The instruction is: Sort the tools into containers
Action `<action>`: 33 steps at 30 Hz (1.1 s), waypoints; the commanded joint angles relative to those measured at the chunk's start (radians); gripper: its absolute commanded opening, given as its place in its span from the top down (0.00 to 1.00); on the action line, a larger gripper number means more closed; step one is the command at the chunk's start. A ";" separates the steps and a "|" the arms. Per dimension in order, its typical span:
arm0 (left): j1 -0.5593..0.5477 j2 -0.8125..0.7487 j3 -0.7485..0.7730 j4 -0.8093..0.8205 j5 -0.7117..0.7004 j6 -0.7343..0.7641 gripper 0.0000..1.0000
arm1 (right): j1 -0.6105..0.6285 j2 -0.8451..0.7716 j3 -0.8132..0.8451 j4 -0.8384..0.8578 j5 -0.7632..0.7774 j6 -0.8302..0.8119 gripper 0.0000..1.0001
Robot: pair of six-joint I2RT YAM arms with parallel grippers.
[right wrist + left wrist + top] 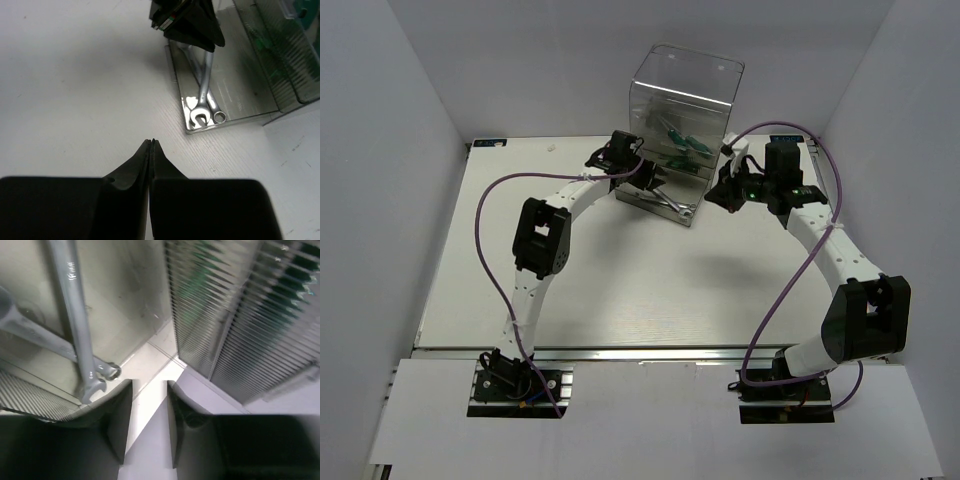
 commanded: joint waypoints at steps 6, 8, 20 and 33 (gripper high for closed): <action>0.058 -0.318 -0.061 -0.017 0.013 0.338 1.00 | 0.021 0.060 0.095 -0.364 -0.284 -0.566 0.96; 0.085 -0.421 -0.230 0.000 0.001 0.467 1.00 | 0.102 0.113 0.122 -0.417 -0.204 -0.666 1.00; 0.259 -1.187 -0.970 -0.081 -0.140 0.742 0.28 | 0.400 0.549 0.384 -0.175 0.590 -0.351 1.00; 0.260 -1.398 -1.149 -0.144 -0.217 0.692 0.25 | 0.399 0.825 0.412 0.385 1.174 -0.450 1.00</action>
